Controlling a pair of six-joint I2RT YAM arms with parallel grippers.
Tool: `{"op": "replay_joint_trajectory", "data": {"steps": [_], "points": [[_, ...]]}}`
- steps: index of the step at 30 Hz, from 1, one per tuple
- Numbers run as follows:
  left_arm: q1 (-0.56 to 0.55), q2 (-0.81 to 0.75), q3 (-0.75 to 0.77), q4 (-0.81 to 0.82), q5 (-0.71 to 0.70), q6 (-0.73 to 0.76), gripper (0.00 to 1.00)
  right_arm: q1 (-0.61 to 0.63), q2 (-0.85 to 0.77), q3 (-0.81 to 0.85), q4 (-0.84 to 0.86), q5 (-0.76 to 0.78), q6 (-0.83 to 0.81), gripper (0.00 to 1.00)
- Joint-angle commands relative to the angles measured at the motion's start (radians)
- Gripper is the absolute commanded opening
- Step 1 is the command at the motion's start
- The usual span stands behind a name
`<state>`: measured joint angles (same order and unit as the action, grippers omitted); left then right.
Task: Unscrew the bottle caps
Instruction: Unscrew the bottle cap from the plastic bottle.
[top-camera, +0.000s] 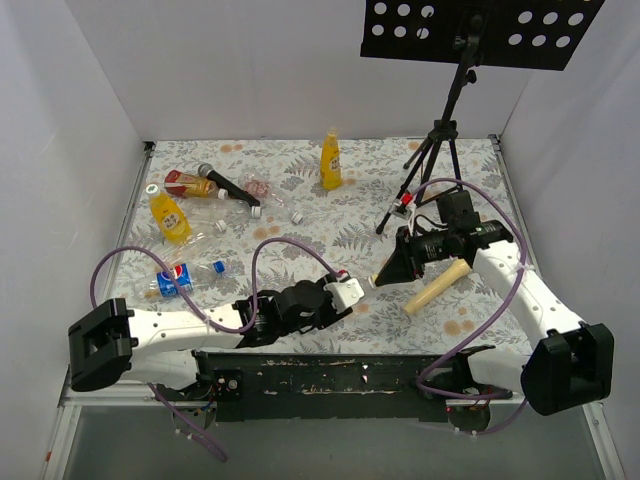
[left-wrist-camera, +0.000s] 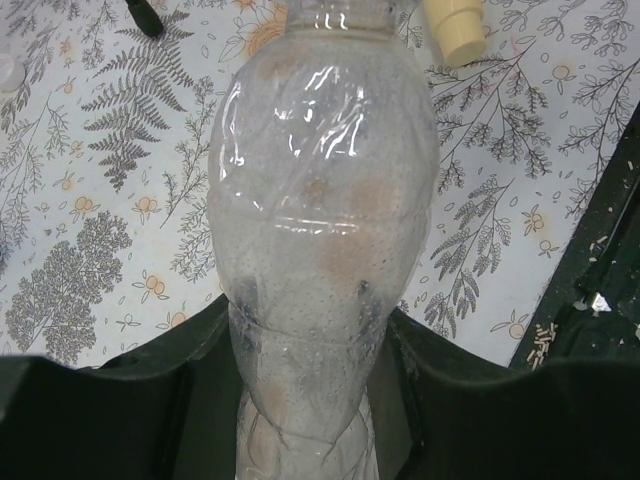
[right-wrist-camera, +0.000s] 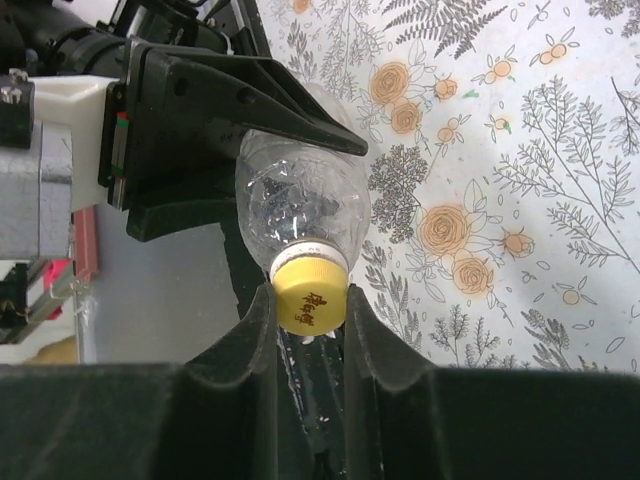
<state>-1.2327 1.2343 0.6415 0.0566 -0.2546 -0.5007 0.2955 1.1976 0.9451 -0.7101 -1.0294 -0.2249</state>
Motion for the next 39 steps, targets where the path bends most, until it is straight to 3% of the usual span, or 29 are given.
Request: {"op": "replay_joint_trajectory", "data": {"steps": [1, 9, 11, 13, 14, 18, 21, 22, 24, 26, 31, 37, 39], "points": [[0.005, -0.094, -0.017, 0.046, 0.040, 0.054, 0.09, 0.045, -0.012, 0.080, -0.107, 0.014, -0.199, 0.06], [0.217, -0.171, 0.058, -0.155, 0.610, 0.077, 0.13, 0.102, -0.213, -0.028, 0.009, 0.045, -0.777, 0.03], [0.258, -0.145, 0.081, -0.191, 0.746, 0.073, 0.13, 0.103, -0.205, -0.017, -0.043, 0.020, -0.942, 0.03], [0.279, -0.112, 0.105, -0.219, 0.816, 0.080, 0.13, 0.105, -0.176, 0.001, -0.112, -0.001, -1.122, 0.03], [0.283, -0.095, 0.118, -0.230, 0.815, 0.088, 0.13, 0.105, -0.168, 0.001, -0.115, -0.006, -1.139, 0.03], [0.288, -0.073, 0.132, -0.225, 0.767, 0.102, 0.13, 0.105, -0.176, -0.026, -0.066, -0.006, -1.087, 0.08], [0.288, -0.079, 0.113, -0.186, 0.727, 0.088, 0.13, 0.105, -0.205, -0.074, 0.044, 0.023, -0.910, 0.17], [0.286, -0.081, 0.106, -0.170, 0.700, 0.082, 0.13, 0.105, -0.217, -0.098, 0.105, 0.046, -0.769, 0.23], [0.288, -0.076, 0.090, -0.150, 0.657, 0.068, 0.13, 0.103, -0.237, -0.132, 0.259, 0.103, -0.503, 0.48], [0.288, -0.072, 0.070, -0.130, 0.620, 0.047, 0.13, 0.097, -0.240, -0.143, 0.245, 0.082, -0.456, 0.63], [0.286, -0.070, 0.038, -0.090, 0.571, 0.007, 0.13, 0.077, -0.240, -0.128, 0.219, 0.060, -0.318, 0.83], [0.273, -0.078, 0.027, -0.084, 0.523, -0.001, 0.13, 0.039, -0.247, -0.072, 0.189, 0.072, -0.139, 0.84], [0.262, -0.076, 0.029, -0.083, 0.511, -0.001, 0.13, 0.039, -0.236, -0.065, 0.216, 0.115, 0.003, 0.83]]}}
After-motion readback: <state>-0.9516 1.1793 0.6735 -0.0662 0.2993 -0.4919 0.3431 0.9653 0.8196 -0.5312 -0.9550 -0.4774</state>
